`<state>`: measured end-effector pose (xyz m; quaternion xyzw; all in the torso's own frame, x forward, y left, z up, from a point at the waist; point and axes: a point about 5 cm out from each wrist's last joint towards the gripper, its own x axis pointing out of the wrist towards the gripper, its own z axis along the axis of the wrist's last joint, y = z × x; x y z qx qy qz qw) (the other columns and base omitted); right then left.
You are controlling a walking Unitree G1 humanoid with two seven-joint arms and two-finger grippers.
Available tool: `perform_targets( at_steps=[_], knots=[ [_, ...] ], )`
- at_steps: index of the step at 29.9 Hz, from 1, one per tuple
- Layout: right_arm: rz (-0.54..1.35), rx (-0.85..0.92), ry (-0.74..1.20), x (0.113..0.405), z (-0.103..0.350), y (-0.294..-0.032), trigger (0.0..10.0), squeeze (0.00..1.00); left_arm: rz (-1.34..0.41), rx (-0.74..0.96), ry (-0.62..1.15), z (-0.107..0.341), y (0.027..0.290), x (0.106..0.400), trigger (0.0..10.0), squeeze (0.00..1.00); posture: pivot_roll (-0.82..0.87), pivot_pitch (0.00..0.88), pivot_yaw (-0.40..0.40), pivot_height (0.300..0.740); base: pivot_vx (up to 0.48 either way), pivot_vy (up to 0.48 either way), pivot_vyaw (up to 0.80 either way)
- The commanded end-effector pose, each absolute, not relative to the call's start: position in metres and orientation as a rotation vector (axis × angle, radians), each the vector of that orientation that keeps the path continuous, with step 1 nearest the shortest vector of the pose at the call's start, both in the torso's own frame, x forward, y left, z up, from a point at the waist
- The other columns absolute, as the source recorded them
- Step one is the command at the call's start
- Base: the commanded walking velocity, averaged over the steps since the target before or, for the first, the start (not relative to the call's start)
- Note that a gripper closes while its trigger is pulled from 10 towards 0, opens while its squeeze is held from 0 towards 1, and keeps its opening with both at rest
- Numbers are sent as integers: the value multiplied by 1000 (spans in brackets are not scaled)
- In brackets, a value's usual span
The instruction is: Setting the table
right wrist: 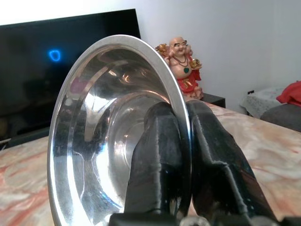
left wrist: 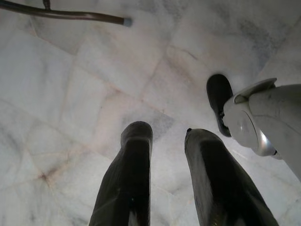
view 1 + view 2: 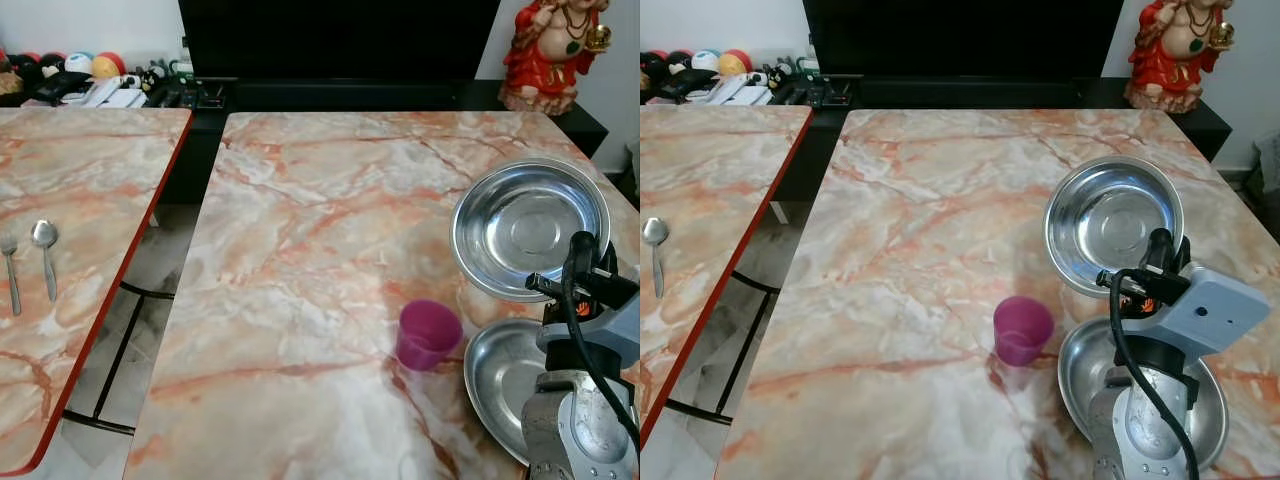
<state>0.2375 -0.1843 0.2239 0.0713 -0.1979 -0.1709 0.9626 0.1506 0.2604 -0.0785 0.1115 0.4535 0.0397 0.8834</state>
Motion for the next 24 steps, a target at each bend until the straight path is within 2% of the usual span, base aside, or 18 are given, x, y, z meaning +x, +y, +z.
perform_targets(
  at_steps=[1, 3, 5, 6, 7, 9, 11, 12, 14, 20, 24],
  knots=[
    [-331, 144, -395, 238, 223, -183, 10000, 0, 84, 217, 980, -83, 260, 140, 10000, 0, -88, 150, 5, 740, -244, 0, 0],
    [-277, 42, -390, 239, 222, -183, 10000, 0, 85, 217, 980, -83, 260, 140, 10000, 0, -90, 153, 6, 740, -247, 0, 0],
    [-141, -153, -386, 238, 220, -187, 10000, 0, 86, 217, 980, -83, 261, 140, 10000, 0, -90, 153, 6, 740, -244, 0, 0],
    [-110, -182, -379, 237, 218, -193, 10000, 0, 86, 218, 980, -83, 261, 140, 10000, 0, -95, 155, 5, 740, -247, 0, 0],
    [-110, -182, -379, 237, 218, -193, 10000, 0, 86, 218, 980, -83, 261, 140, 10000, 0, -95, 155, 5, 740, -247, 0, 0],
    [-139, -215, -379, 235, 221, -216, 10000, 0, 88, 218, 980, -83, 261, 140, 10000, 0, -98, 154, 2, 740, -246, 0, 0],
    [-156, -229, -383, 235, 224, -226, 10000, 0, 90, 217, 979, -83, 262, 140, 10000, 0, -99, 154, 2, 740, -247, 0, 0],
    [-217, -217, -401, 235, 231, -239, 10000, 0, 89, 218, 980, -83, 262, 140, 10000, 0, -100, 153, 2, 740, -244, 0, 0],
    [-244, -208, -417, 235, 236, -245, 10000, 0, 89, 217, 980, -83, 261, 140, 10000, 0, -99, 151, 4, 740, -244, 0, 0],
    [-224, -193, -410, 236, 231, -238, 10000, 0, 85, 218, 975, -82, 261, 141, 10000, 0, -96, 149, 7, 740, -242, 0, 0],
    [-221, -173, -402, 237, 228, -237, 10000, 0, 85, 222, 974, -82, 262, 142, 10000, 0, -93, 148, 8, 740, 0, 0, 0]
  ],
)
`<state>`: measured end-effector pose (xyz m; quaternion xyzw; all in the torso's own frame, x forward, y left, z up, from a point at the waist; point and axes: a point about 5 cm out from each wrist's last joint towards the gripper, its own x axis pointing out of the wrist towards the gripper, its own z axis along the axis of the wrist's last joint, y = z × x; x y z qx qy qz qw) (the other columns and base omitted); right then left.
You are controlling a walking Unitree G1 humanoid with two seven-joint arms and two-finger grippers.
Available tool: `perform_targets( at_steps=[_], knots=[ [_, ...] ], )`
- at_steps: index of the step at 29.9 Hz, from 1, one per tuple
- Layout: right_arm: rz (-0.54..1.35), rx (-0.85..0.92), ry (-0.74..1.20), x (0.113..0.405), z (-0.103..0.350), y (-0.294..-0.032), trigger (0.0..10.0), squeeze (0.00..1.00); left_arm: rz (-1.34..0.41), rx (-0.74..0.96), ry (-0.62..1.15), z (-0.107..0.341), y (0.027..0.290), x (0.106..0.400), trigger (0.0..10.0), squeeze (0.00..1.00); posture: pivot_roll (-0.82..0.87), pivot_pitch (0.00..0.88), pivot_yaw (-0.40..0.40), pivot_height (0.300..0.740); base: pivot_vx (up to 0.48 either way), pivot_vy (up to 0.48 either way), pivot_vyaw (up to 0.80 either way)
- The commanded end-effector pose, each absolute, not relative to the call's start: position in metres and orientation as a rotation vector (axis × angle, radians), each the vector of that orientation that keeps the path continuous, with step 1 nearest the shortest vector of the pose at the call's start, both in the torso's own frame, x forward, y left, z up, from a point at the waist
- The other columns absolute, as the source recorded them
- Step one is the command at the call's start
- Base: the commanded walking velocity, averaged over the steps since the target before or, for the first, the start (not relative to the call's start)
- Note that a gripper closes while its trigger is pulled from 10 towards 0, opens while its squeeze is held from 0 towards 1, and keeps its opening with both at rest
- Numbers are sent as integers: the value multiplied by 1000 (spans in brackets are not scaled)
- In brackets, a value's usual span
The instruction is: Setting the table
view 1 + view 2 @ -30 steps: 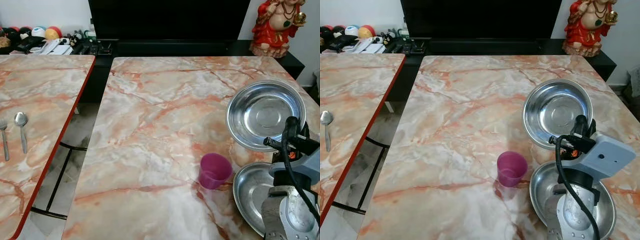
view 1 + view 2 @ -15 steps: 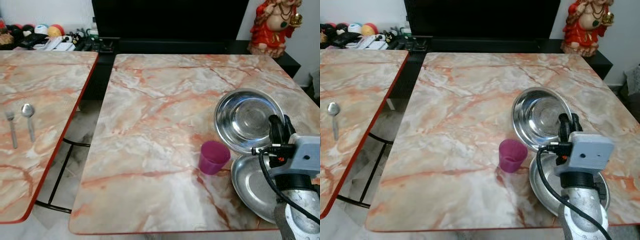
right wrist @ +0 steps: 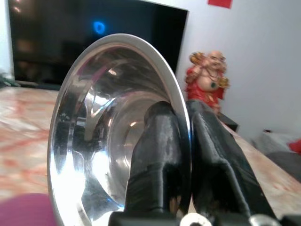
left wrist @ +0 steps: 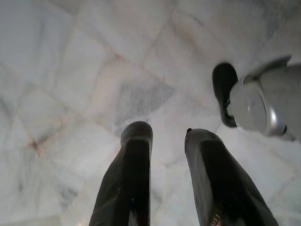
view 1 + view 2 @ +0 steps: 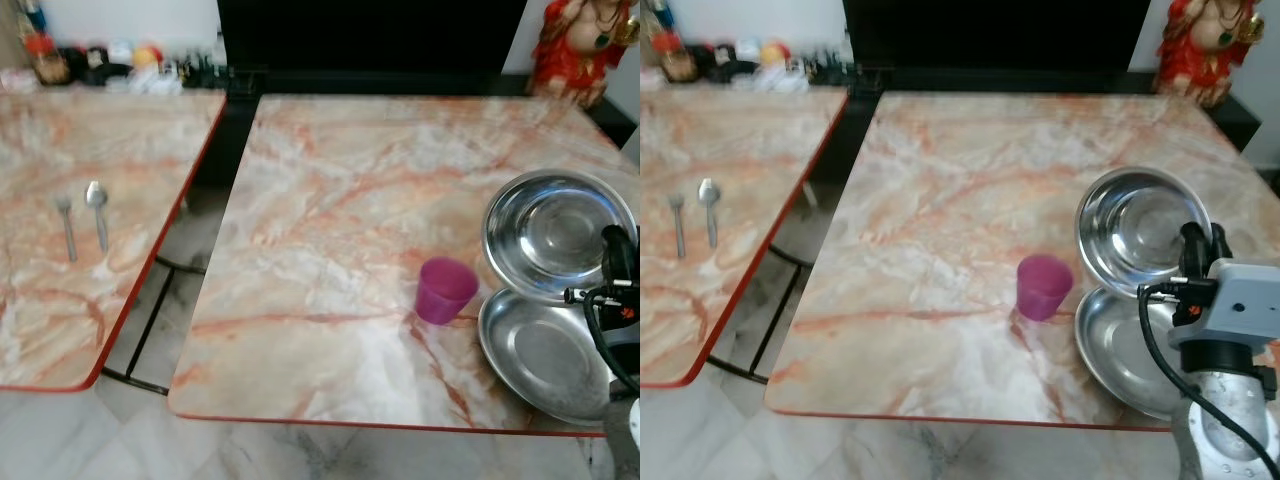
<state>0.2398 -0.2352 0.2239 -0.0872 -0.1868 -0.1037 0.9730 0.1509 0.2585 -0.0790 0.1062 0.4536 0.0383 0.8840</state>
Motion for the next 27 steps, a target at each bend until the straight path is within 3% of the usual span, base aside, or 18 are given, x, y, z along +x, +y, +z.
perform_targets(
  at_steps=[1, 9, 27],
  knots=[
    [-221, -167, -398, 237, 227, -238, 10000, 0, 84, 225, 974, -82, 262, 142, 10000, 0, -95, 150, 7, 740, 0, 0, 0],
    [-276, -140, -357, 235, 218, -240, 10000, 0, 92, 232, 978, -81, 265, 141, 10000, 0, -96, 152, 4, 740, 0, 0, 0],
    [-461, 327, -161, 240, 184, -238, 10000, 0, 80, 236, 985, -82, 263, 140, 10000, 0, -96, 154, 2, 740, 0, 0, 0]
  ],
)
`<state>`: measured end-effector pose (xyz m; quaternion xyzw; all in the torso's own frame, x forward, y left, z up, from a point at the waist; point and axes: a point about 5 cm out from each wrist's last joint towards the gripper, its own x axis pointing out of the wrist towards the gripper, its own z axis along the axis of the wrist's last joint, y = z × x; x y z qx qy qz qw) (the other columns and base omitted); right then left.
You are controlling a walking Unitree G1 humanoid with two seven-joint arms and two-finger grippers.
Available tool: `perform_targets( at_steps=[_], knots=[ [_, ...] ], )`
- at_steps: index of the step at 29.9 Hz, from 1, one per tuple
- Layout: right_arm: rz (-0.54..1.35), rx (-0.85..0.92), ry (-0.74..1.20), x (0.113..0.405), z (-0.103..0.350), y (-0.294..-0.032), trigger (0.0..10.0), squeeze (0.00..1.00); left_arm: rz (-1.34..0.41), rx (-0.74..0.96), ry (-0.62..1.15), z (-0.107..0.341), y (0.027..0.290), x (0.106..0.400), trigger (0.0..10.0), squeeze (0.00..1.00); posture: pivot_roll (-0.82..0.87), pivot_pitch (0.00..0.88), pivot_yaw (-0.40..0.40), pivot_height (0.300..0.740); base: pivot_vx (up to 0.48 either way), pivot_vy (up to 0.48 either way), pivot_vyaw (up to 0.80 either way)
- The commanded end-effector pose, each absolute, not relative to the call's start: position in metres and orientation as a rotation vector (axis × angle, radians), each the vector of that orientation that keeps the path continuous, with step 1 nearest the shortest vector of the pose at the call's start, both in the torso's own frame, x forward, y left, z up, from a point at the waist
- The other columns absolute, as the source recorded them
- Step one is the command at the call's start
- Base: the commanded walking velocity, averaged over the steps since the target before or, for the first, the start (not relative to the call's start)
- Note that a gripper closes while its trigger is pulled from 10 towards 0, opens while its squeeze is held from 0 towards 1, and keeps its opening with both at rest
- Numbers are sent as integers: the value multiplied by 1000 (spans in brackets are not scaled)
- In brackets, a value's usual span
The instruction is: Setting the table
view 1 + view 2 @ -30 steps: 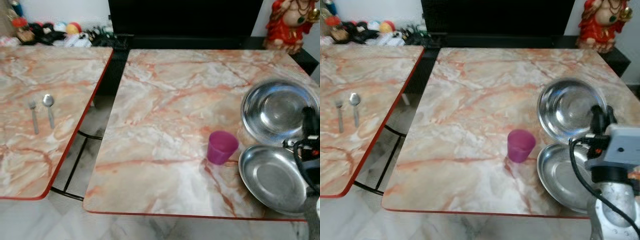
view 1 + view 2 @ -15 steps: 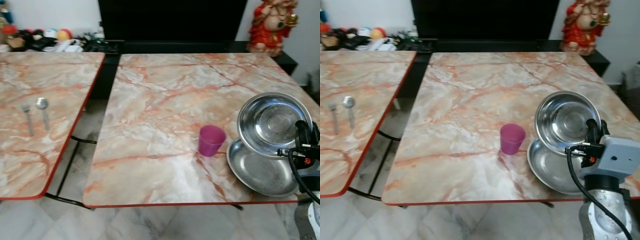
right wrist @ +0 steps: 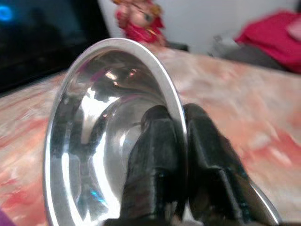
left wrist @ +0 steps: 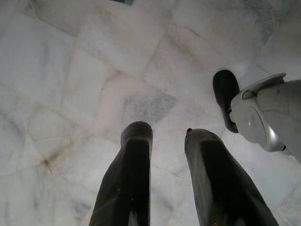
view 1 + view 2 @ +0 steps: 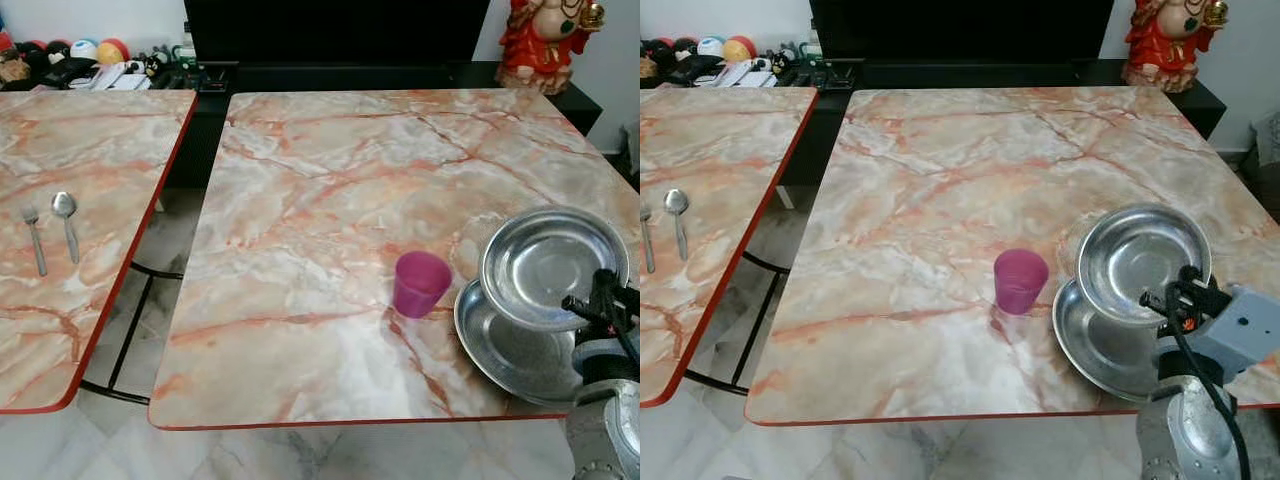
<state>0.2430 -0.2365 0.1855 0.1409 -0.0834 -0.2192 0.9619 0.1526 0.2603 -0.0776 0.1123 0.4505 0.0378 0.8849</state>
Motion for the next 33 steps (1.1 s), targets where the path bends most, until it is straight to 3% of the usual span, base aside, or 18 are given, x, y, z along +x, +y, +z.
perform_targets(
  at_steps=[1, 6, 10, 15, 22, 27, 33],
  knots=[
    [-467, 346, -157, 238, 183, -237, 10000, 0, 80, 237, 985, -82, 263, 140, 10000, 0, -95, 155, 2, 740, 0, 0, 0],
    [-486, 503, -144, 227, 177, -228, 10000, 0, 75, 241, 986, -82, 264, 140, 10000, 0, -102, 160, 5, 740, 0, 0, 0],
    [-495, 521, -82, 221, 170, -225, 10000, 0, 72, 245, 986, -82, 264, 140, 10000, 0, -106, 161, 5, 740, 0, 0, 0],
    [-325, 238, -9, 225, 178, -247, 10000, 0, 66, 251, 982, -81, 264, 142, 10000, 0, -118, 167, 6, 740, 0, 0, 0],
    [-135, 75, 87, 223, 186, -269, 10000, 0, 66, 252, 981, -81, 264, 143, 10000, 0, -128, 168, 6, 740, 0, 0, 0],
    [-39, 235, 106, 223, 193, -282, 10000, 0, 59, 252, 978, -81, 263, 144, 10000, 0, -130, 169, 8, 740, 0, 0, 0],
    [-107, 353, 91, 229, 189, -297, 10000, 0, 58, 252, 978, -80, 263, 145, 10000, 0, -124, 169, 9, 740, 0, 0, 0]
  ],
)
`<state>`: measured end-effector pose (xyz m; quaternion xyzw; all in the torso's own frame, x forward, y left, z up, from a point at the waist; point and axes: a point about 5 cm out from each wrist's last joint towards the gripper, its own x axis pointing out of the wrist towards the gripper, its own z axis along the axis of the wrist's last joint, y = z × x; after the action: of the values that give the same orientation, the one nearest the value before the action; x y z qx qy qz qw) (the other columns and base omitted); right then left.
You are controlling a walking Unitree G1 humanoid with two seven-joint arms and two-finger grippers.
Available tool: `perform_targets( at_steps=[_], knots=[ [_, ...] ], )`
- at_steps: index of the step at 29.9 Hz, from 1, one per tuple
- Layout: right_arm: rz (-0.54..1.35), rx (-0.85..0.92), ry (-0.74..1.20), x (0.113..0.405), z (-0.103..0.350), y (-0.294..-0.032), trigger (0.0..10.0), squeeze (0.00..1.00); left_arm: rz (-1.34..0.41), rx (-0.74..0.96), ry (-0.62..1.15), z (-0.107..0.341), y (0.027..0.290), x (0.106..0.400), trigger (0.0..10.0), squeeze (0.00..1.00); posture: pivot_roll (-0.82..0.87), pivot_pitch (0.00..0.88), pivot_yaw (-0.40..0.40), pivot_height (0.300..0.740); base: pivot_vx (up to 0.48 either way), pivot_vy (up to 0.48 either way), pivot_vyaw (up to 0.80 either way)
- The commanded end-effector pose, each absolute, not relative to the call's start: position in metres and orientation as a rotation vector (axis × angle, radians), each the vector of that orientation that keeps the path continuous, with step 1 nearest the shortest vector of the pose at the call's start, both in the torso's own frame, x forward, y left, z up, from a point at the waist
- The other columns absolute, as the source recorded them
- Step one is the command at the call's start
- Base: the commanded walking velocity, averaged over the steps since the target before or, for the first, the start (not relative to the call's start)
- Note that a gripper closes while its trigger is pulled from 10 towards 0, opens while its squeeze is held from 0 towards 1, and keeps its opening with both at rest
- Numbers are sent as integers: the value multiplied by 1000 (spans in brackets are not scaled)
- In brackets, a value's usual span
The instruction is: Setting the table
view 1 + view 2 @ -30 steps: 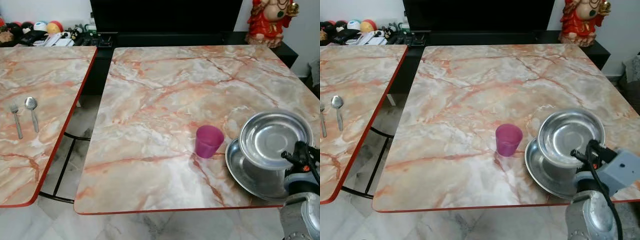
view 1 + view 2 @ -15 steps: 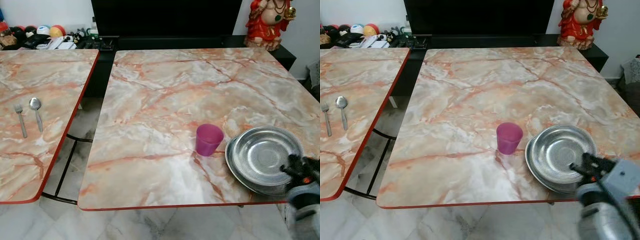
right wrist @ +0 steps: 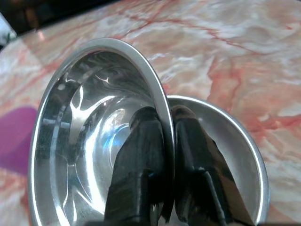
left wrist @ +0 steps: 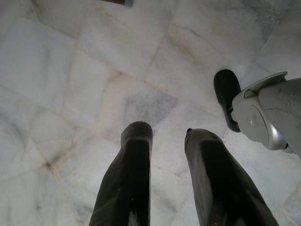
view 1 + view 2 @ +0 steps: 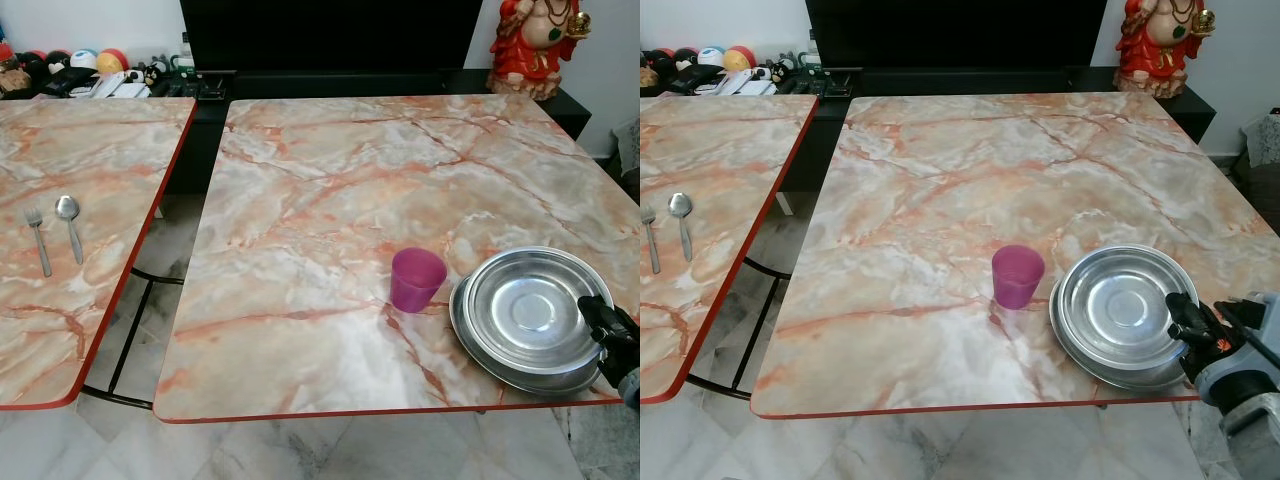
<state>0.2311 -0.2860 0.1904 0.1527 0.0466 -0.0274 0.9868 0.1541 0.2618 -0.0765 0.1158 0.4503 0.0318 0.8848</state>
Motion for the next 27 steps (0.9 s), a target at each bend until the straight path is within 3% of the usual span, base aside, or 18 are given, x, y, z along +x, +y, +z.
perform_targets(
  at_steps=[1, 15, 27],
  knots=[
    [-114, 368, 92, 230, 188, -299, 10000, 0, 58, 251, 978, -80, 263, 145, 10000, 0, -124, 169, 9, 740, 0, 0, 0],
    [-139, 455, 194, 231, 160, -309, 10000, 0, 53, 251, 982, -80, 265, 144, 10000, 0, -116, 154, 14, 740, 0, 0, 0],
    [-237, 488, 152, 234, 154, -322, 10000, 0, 42, 252, 986, -82, 262, 142, 10000, 0, -111, 140, 15, 740, 0, 0, 0]
  ],
)
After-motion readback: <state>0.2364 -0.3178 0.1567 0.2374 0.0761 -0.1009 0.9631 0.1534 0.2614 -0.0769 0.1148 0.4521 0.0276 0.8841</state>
